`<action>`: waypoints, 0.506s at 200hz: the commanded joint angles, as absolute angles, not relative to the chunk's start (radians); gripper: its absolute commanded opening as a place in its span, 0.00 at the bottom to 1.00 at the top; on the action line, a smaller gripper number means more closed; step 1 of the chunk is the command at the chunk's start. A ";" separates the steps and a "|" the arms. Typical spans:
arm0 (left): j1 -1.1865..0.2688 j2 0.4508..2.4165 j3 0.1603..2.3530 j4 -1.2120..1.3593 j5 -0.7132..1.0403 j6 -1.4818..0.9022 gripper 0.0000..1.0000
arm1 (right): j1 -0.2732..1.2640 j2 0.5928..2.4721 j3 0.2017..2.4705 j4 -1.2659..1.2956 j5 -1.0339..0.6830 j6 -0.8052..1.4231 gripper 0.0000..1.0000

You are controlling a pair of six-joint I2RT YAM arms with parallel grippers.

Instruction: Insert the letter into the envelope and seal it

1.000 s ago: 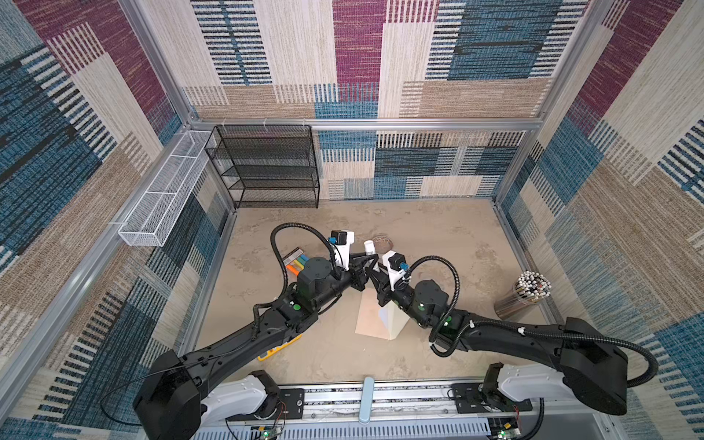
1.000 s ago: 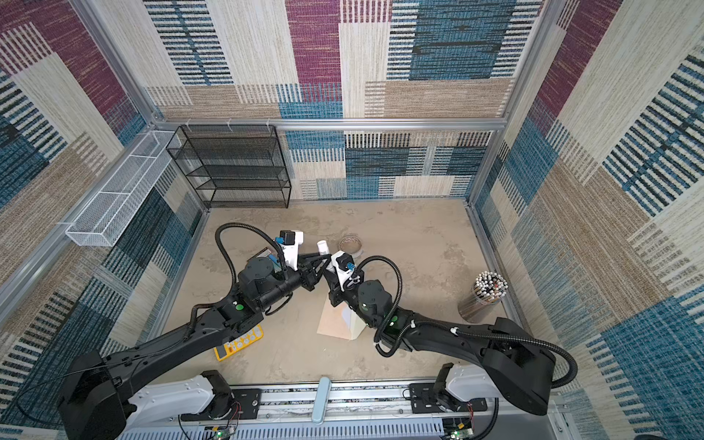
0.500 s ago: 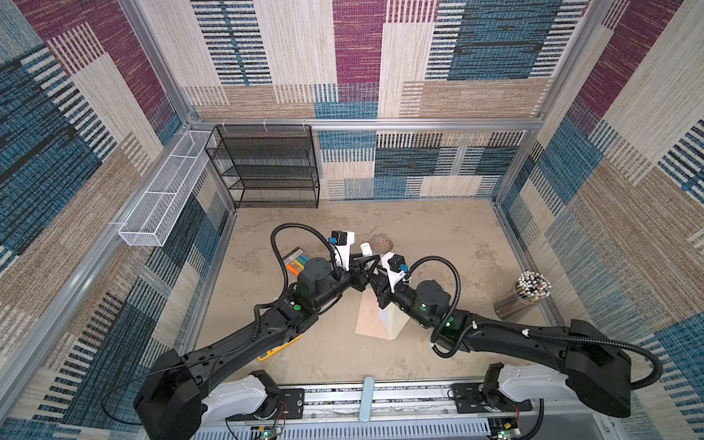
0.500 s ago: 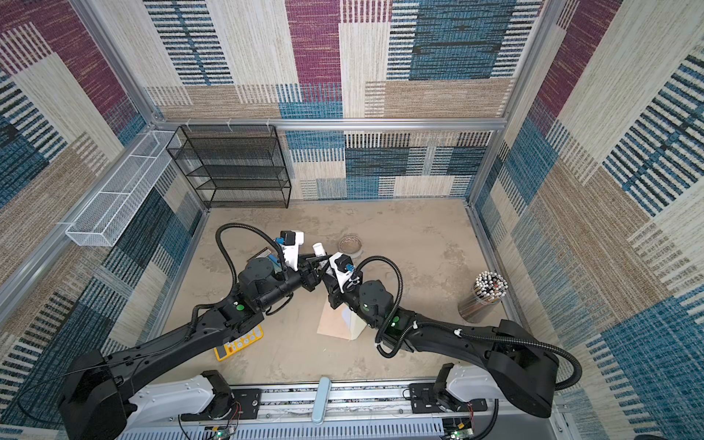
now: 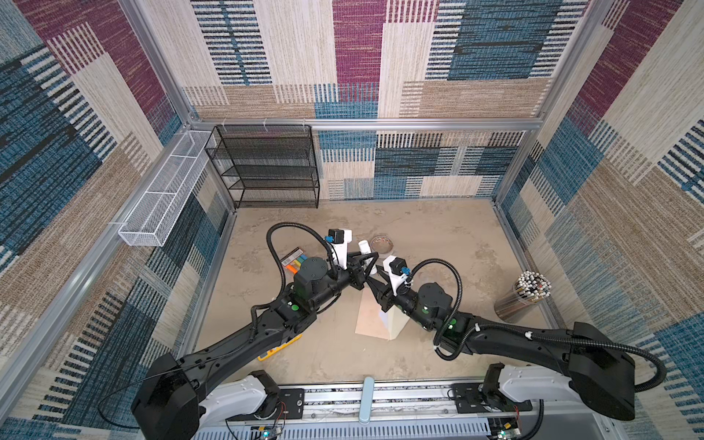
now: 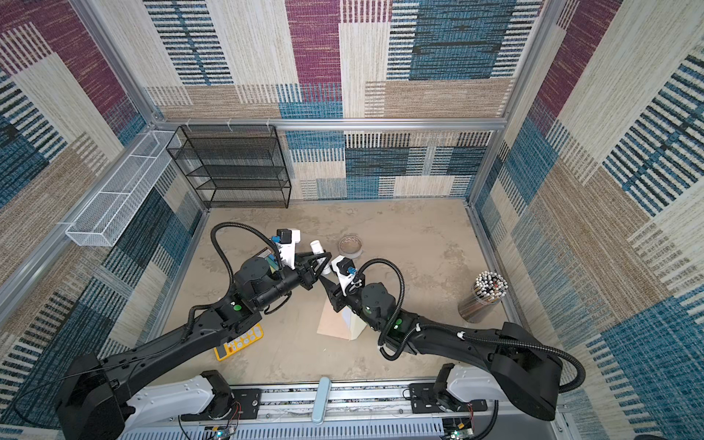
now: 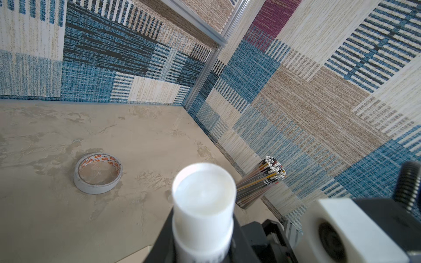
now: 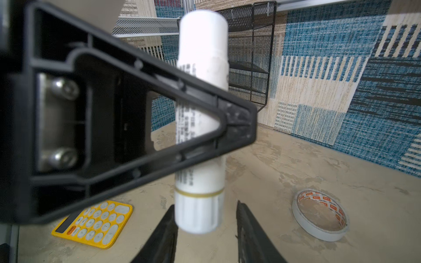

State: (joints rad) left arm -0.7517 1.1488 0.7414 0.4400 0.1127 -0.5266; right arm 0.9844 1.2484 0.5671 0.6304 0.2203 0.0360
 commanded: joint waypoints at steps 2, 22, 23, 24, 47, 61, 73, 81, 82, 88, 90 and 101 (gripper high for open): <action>-0.749 1.157 0.756 0.450 0.125 -0.531 0.04 | 0.990 1.244 0.568 0.662 0.242 0.016 0.43; -0.749 1.168 0.756 0.456 0.132 -0.535 0.04 | 0.992 1.244 0.577 0.670 0.250 0.001 0.42; -0.749 1.168 0.756 0.457 0.132 -0.534 0.04 | 0.991 1.244 0.577 0.670 0.251 0.000 0.42; -0.749 1.169 0.756 0.457 0.132 -0.535 0.04 | 0.992 1.244 0.578 0.670 0.251 -0.001 0.42; -0.750 1.173 0.749 0.463 0.132 -0.535 0.04 | 0.992 1.244 0.590 0.668 0.251 -0.011 0.41; -0.749 1.173 0.747 0.462 0.130 -0.535 0.03 | 0.993 1.245 0.594 0.667 0.254 -0.012 0.39; -0.749 1.173 0.746 0.463 0.130 -0.533 0.03 | 0.993 1.248 0.595 0.664 0.256 -0.012 0.35; -0.749 1.175 0.746 0.463 0.130 -0.534 0.03 | 0.994 1.250 0.596 0.663 0.256 -0.011 0.32; -0.749 1.174 0.747 0.463 0.130 -0.535 0.03 | 0.993 1.250 0.597 0.663 0.255 -0.011 0.32; -0.749 1.174 0.746 0.464 0.133 -0.535 0.03 | 0.994 1.251 0.597 0.661 0.254 -0.011 0.30; -0.750 1.176 0.746 0.465 0.133 -0.535 0.03 | 0.994 1.252 0.597 0.662 0.254 -0.011 0.29; -0.749 1.178 0.749 0.463 0.138 -0.535 0.03 | 0.994 1.252 0.597 0.663 0.252 -0.008 0.25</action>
